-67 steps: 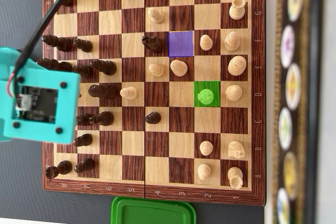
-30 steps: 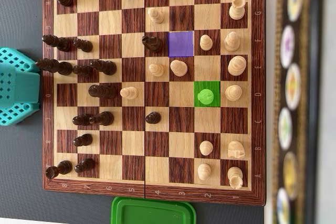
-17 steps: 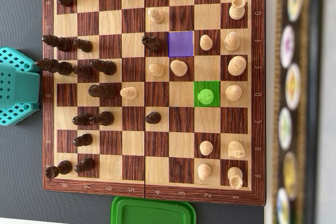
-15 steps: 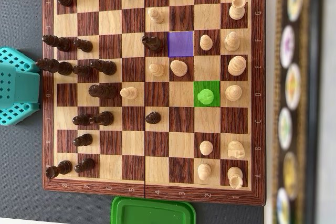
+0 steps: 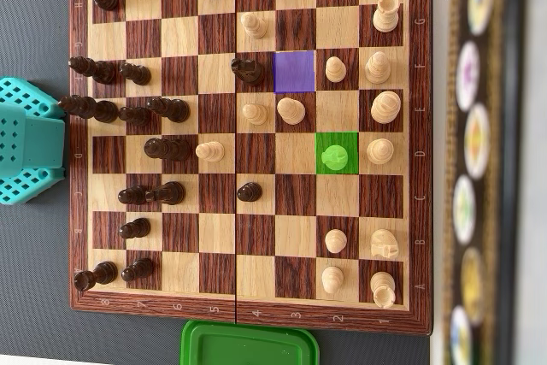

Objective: Play chess

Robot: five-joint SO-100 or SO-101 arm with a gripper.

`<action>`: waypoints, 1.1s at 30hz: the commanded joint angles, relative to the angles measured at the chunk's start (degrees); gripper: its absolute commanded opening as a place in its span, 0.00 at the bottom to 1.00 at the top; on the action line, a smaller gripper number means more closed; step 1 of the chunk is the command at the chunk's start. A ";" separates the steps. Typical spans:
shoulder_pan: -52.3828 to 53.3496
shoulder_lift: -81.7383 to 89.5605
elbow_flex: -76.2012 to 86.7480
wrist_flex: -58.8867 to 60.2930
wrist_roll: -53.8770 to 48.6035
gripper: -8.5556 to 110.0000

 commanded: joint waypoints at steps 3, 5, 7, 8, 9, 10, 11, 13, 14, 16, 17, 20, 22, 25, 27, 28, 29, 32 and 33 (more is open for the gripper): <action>-0.09 -0.44 1.05 -4.22 -0.53 0.19; -0.09 -0.44 1.05 -5.80 -0.53 0.19; 0.00 -0.44 1.05 -7.38 -2.11 0.19; -0.18 -0.44 1.05 -8.79 -3.78 0.19; -0.26 -0.44 1.05 -10.28 -5.54 0.19; -0.35 -0.44 1.05 -11.95 -6.94 0.19; -0.35 -0.44 1.05 -13.62 -7.91 0.19; -0.53 -0.44 1.05 -15.38 -8.09 0.19; -0.53 -0.44 1.05 -15.38 -7.91 0.20; -0.62 -0.44 1.05 -15.47 -7.82 0.20; -0.62 -0.44 1.05 -15.47 -7.82 0.20; -0.70 -0.44 1.05 -15.47 -7.21 0.20; -0.70 -0.44 1.05 -15.47 -4.92 0.20; -0.62 -0.44 1.05 -15.47 -3.87 0.20; -0.62 -0.44 1.05 -15.47 -4.04 0.20; -0.62 -0.44 1.05 -15.47 -4.04 0.20; -0.62 -0.44 1.05 -15.47 -4.04 0.20; -0.62 -0.44 1.05 -15.47 -4.04 0.19; -0.62 -0.44 1.05 -15.47 -3.52 0.19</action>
